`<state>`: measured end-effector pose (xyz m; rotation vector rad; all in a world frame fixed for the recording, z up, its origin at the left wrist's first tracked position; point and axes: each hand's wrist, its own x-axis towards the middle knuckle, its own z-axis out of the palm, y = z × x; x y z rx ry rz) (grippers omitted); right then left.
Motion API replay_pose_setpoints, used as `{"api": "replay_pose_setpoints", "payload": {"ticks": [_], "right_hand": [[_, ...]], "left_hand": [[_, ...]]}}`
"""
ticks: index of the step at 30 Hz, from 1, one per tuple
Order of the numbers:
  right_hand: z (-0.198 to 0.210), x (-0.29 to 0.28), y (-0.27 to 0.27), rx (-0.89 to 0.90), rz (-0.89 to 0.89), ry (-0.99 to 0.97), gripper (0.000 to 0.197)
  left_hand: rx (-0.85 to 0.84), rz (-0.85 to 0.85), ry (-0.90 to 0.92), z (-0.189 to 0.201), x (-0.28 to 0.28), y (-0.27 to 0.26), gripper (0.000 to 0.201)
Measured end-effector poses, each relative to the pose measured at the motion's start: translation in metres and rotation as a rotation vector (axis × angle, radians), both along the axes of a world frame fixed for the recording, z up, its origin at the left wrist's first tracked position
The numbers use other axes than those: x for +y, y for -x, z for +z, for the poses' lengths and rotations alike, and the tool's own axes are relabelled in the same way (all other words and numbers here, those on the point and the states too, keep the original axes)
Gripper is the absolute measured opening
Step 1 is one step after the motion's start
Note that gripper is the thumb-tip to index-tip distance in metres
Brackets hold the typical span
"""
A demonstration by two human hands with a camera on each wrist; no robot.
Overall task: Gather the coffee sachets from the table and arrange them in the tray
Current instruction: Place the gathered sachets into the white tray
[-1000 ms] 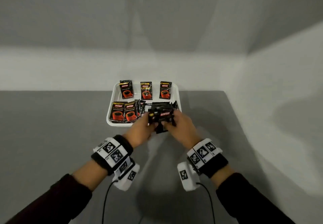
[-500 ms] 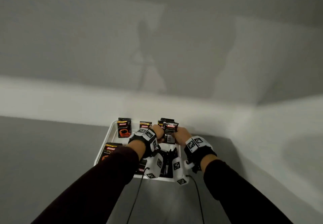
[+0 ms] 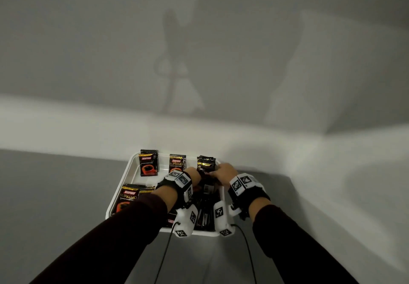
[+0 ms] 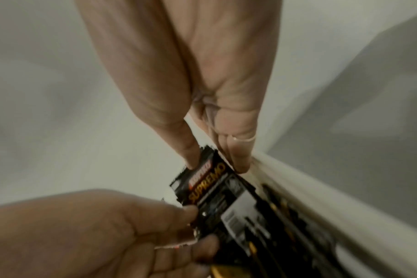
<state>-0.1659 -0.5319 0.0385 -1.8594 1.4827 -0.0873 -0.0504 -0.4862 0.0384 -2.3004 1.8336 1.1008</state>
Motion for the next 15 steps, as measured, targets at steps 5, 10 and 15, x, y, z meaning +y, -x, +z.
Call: {"api": "replay_pose_setpoints", "payload": {"ticks": [5,10,15], "right_hand": [[0.019,0.008,0.013,-0.080,-0.073,0.106,0.050],[0.034,0.050,0.021,-0.367,-0.083,0.170,0.034],[0.012,0.108,0.025,-0.380,0.001,0.255,0.027]], "left_hand": [[0.054,0.079,-0.033,0.012,0.013,-0.008,0.039],[0.545,0.314,0.182,0.022,0.037,-0.025,0.021],[0.552,0.256,0.518,0.028,0.098,-0.068,0.032]]}}
